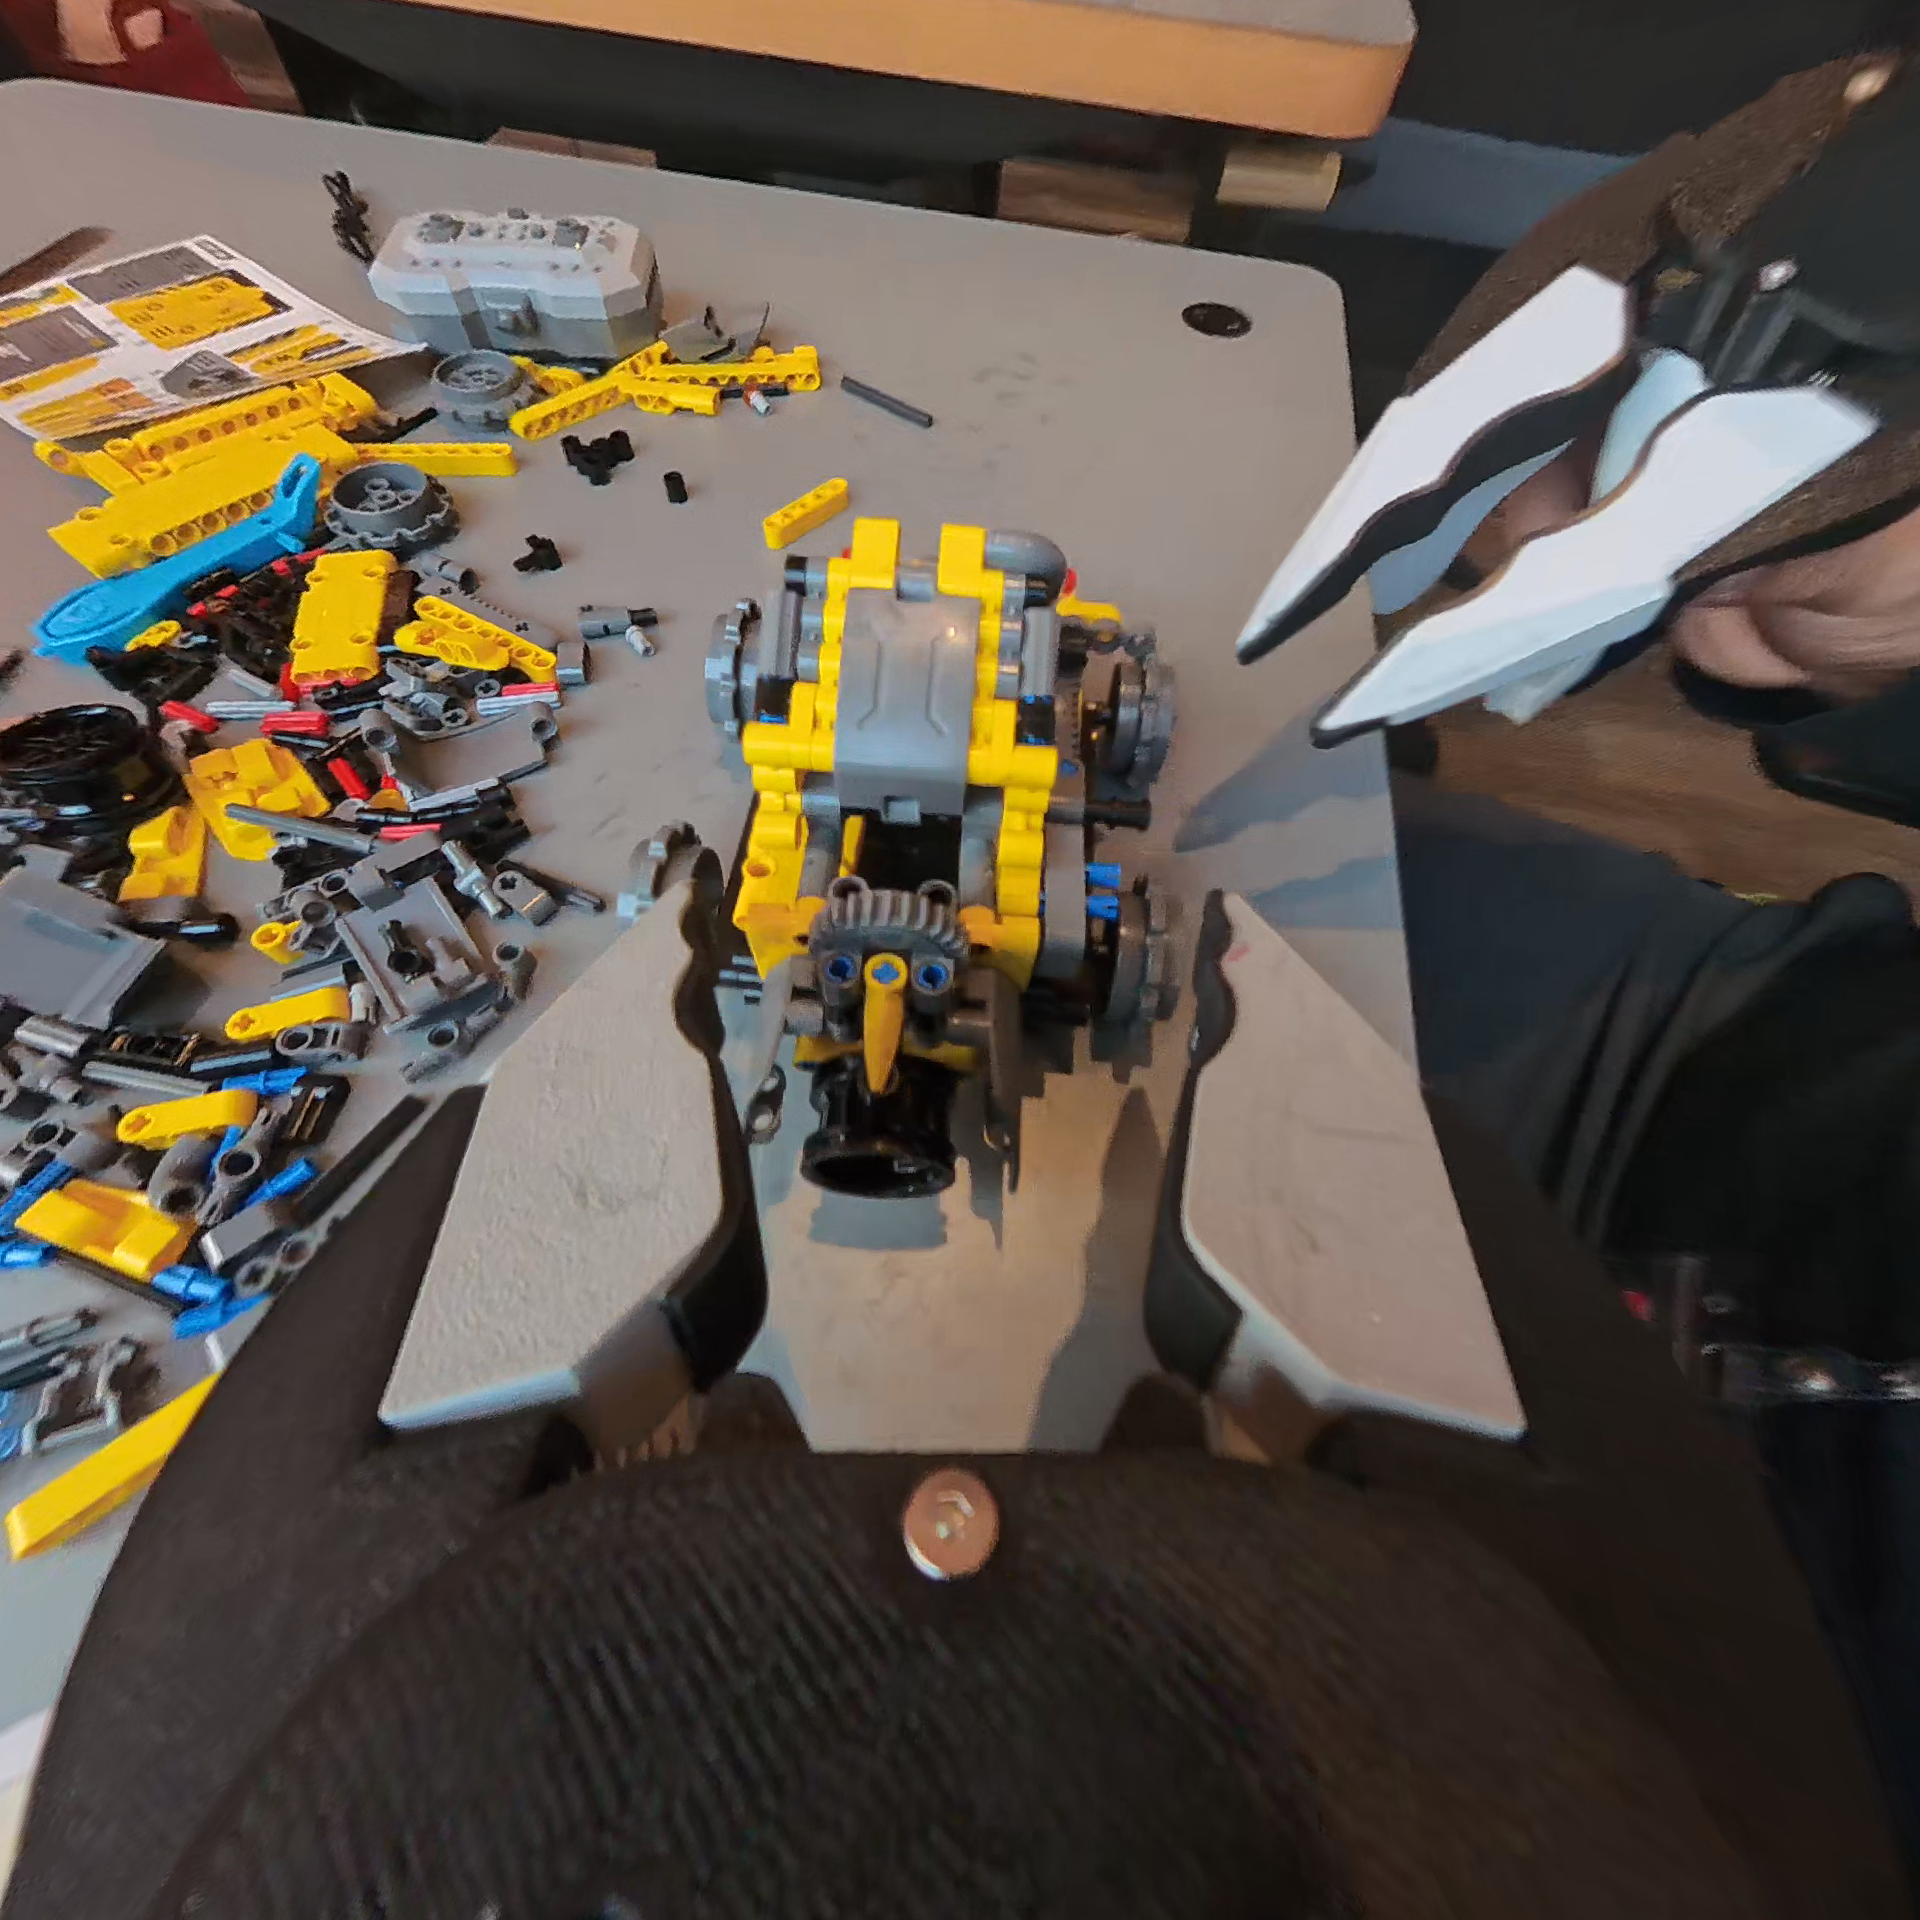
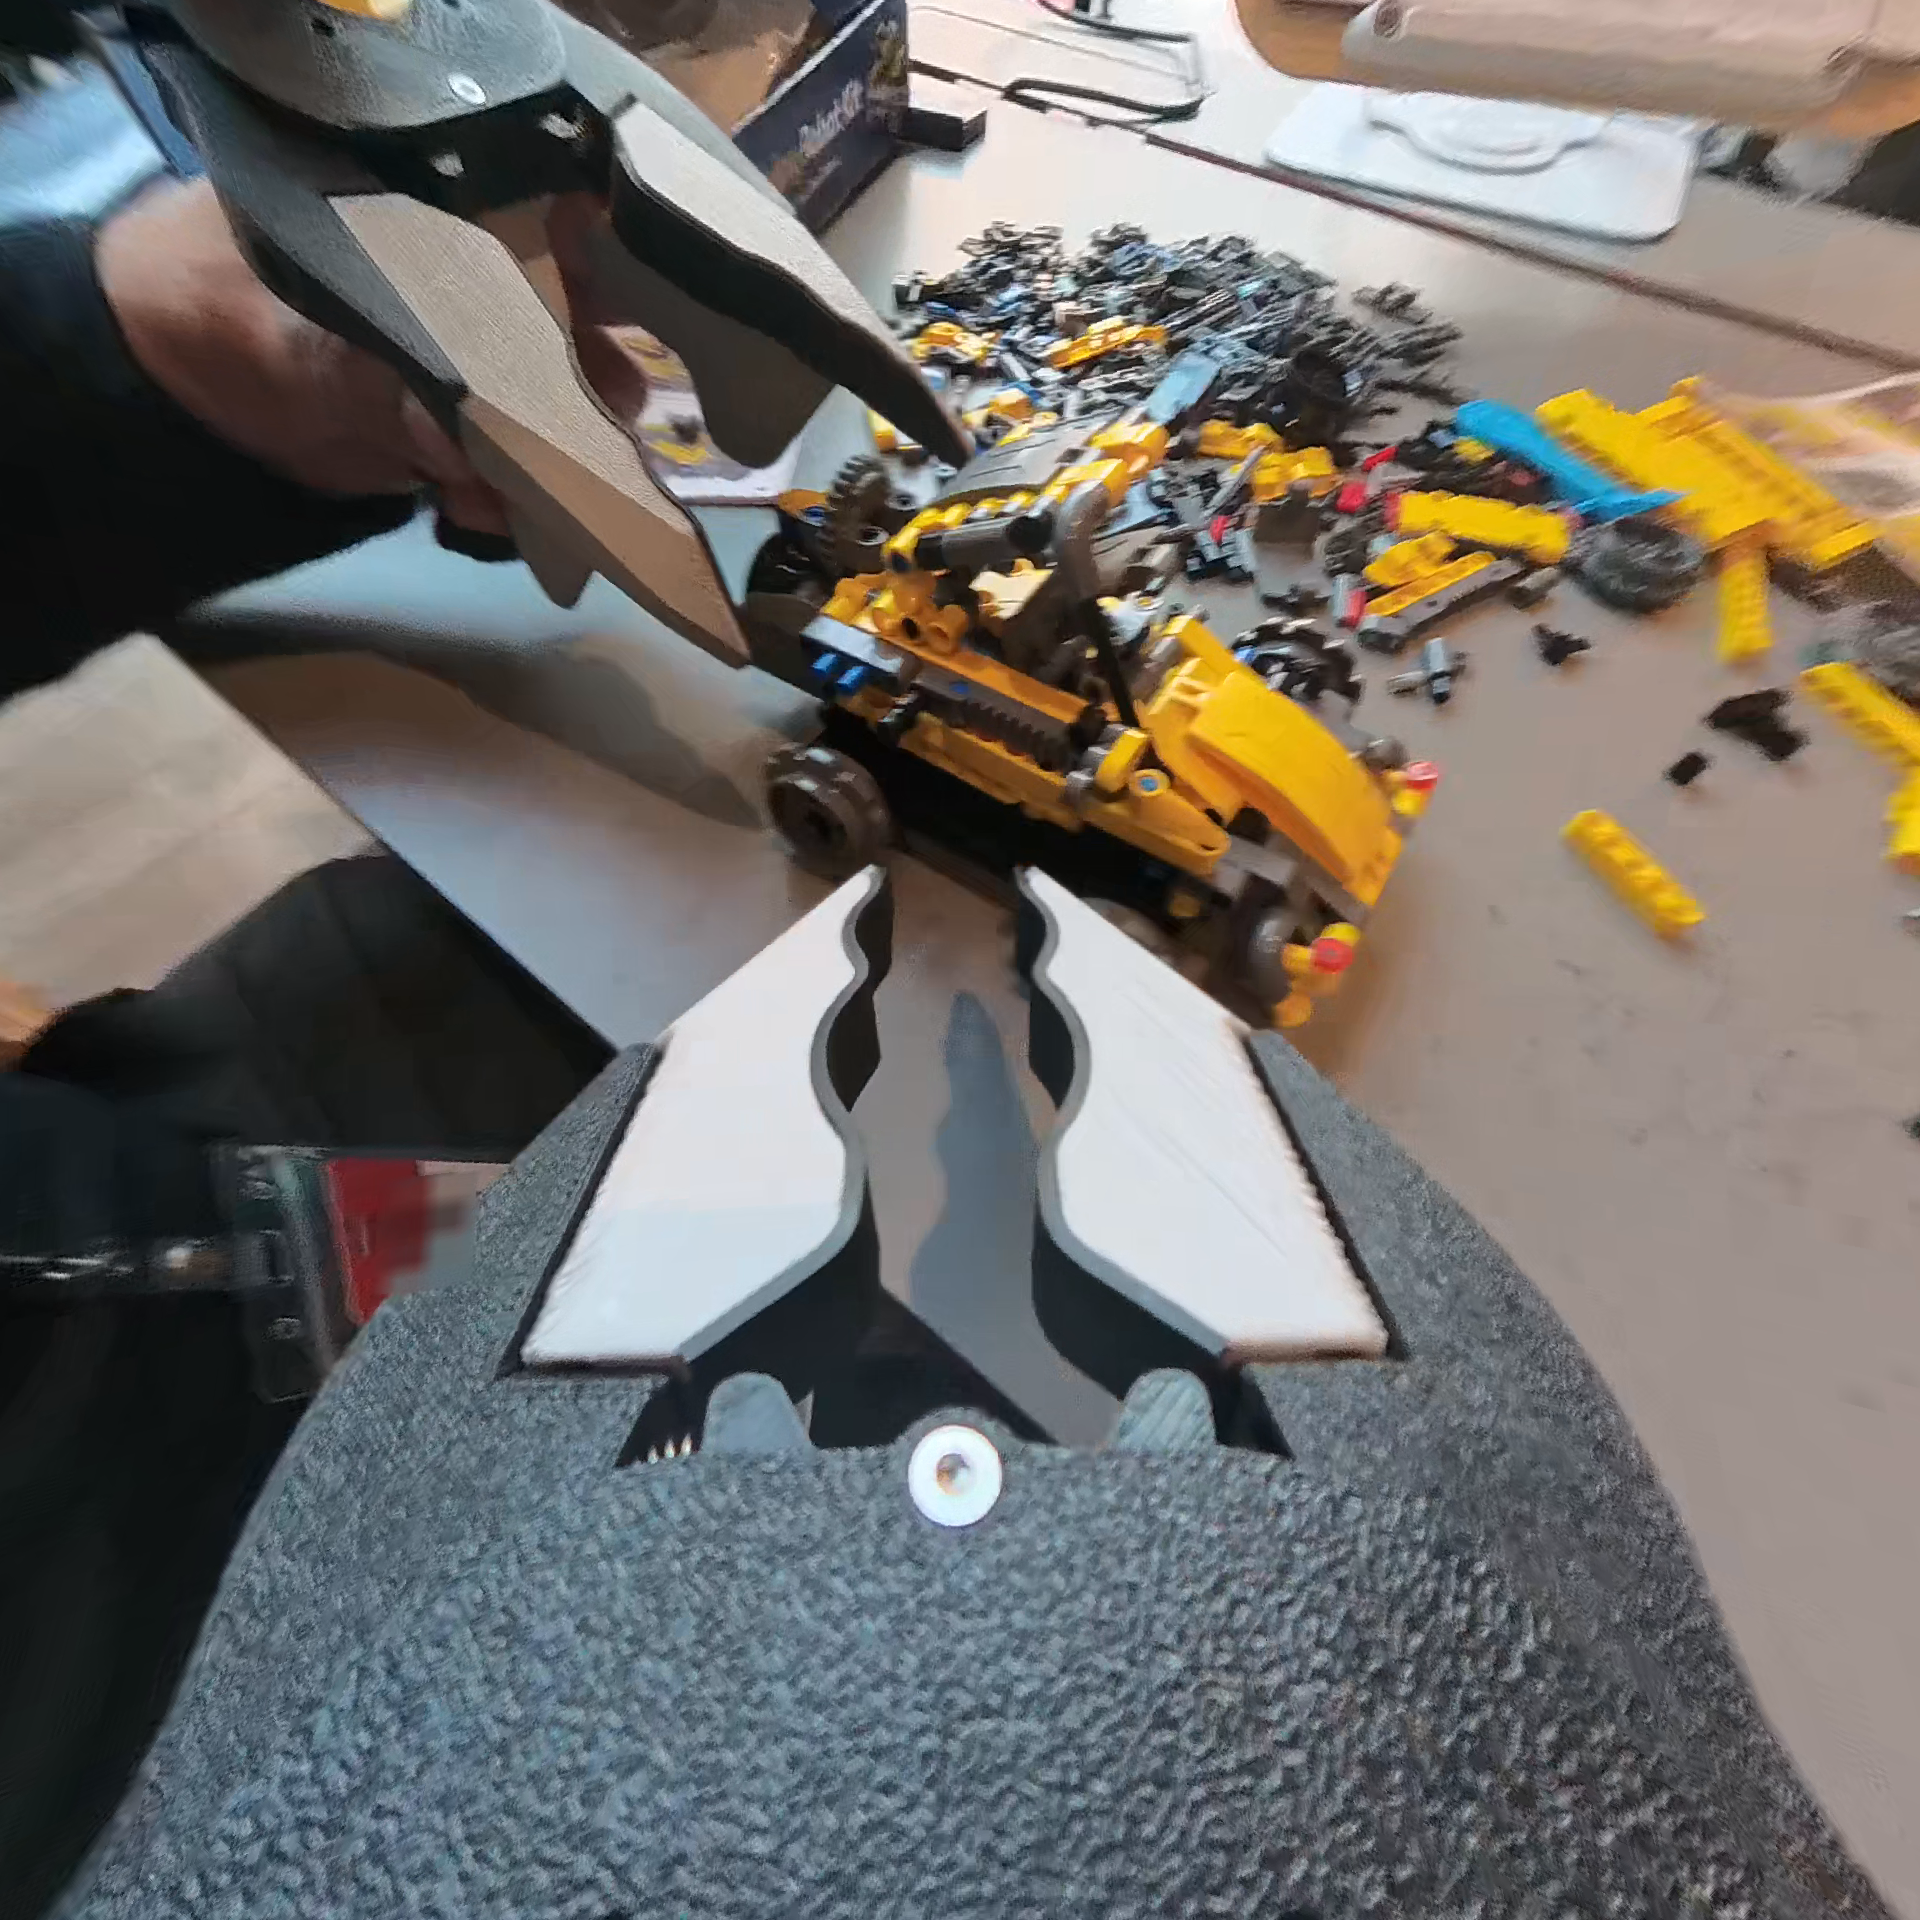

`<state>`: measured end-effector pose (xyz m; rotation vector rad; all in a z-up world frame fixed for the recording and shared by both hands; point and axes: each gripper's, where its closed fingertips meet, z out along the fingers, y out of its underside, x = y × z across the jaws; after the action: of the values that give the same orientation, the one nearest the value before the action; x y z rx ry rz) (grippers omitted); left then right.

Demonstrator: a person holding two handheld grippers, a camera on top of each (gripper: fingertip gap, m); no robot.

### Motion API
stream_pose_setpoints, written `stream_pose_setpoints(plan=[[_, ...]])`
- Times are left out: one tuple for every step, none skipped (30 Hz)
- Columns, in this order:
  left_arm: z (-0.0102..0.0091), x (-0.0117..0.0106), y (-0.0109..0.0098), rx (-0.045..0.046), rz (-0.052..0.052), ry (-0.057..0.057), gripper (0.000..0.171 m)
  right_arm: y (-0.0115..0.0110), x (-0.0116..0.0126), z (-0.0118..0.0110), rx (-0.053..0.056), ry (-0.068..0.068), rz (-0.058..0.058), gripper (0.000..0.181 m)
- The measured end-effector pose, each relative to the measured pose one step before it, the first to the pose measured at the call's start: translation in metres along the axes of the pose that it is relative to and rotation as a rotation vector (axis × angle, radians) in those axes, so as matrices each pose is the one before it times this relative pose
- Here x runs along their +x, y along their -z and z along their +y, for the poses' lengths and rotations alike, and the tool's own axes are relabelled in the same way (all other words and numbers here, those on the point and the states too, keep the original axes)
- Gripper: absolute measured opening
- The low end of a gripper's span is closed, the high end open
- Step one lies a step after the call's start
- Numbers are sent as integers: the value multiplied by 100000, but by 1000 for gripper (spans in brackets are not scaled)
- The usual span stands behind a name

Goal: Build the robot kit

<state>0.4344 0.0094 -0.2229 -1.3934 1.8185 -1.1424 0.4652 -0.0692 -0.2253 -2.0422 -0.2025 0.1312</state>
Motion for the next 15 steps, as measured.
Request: stream_pose_setpoints(plan=[[297,-33,76,-1526,-2815,-2263,86,-231,-770,-74,487,-5548,-4177,23],[270,-105,-19,-1786,-3063,-2848,84,-352,-654,-158,1027,-6113,-3657,23],[244,-109,-80,-2252,-2898,-2635,81,-438,-366,-151,721,-5761,-2270,24],[52,-9,-114,-1713,-2450,-2489,78,-480,-59,-210,1075,-4728,-756,26],[-183,86,-109,-570,-1929,-2196,75,-512,163,-158,989,-3659,-59,29],[-280,170,-159,-124,-966,-1406,73,-512,274,-33,467,-4230,268,32],[-227,195,-219,-227,-72,-285,74,-471,-74,-123,1047,-4857,-2178,33],[-123,123,-281,-416,260,718,74,-467,-47,-28,952,-4344,-2084,33],[12,-26,-321,-928,-248,1298,74,-506,126,201,-407,-3093,-584,34],[182,-149,-306,-1612,-728,1145,74,-452,53,222,-607,-1325,-271,31],[299,-95,-304,-1924,-283,751,71,-315,168,45,656,-63,1117,23],[153,-33,-262,-729,-150,43,70,-176,105,-174,1792,134,1218,16],[30,30,-129,186,-372,-1026,69,-89,-3,-341,2423,-579,442,13],[27,1,-67,19,-755,-1566,69,-59,-50,-356,2395,-1015,-215,10],[12,-14,-15,89,-507,-735,69,-96,-13,-182,1257,-871,-311,9]])
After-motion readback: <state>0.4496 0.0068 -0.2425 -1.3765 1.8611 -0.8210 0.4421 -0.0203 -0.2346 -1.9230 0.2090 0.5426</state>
